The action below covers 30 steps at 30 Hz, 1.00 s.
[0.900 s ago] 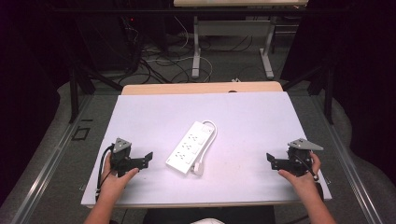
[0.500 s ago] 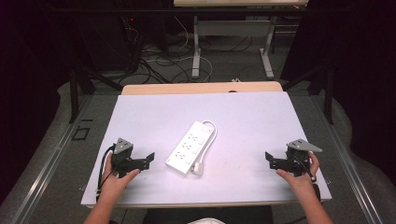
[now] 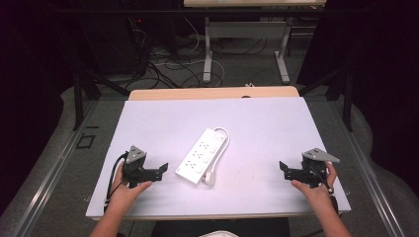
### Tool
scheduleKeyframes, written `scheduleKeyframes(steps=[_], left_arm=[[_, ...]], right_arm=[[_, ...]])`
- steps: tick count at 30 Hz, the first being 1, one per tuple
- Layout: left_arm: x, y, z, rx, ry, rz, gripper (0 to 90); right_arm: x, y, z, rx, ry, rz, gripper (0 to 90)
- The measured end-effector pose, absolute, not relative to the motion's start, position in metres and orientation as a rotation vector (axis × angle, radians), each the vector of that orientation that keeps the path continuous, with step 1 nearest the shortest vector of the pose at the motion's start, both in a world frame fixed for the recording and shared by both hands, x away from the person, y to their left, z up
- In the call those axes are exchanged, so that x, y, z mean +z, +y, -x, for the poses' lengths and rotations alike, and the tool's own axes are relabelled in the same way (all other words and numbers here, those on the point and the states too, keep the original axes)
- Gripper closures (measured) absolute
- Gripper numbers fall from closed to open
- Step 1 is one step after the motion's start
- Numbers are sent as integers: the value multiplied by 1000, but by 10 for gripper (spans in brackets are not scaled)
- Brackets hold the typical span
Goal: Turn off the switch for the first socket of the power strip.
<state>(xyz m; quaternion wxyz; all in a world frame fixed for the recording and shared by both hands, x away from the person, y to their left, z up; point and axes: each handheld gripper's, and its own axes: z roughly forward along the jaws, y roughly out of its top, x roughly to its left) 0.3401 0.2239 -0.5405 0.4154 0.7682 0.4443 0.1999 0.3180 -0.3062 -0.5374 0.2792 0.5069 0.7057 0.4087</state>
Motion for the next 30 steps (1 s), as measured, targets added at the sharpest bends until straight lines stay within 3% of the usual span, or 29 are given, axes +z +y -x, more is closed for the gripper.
scheduleKeyframes(steps=[16, 26, 30], left_arm=[[-534, 217, -334, 503, 1074, -1925, 238], [-533, 209, -330, 511, 1029, -1964, 413], [-532, 206, -328, 498, 1020, -1966, 434]], right_arm=[[-539, -306, -318, 1088, 1921, -1363, 66], [-540, -305, -318, 1097, 1912, -1371, 68], [-540, -305, -318, 1094, 1916, -1377, 69]])
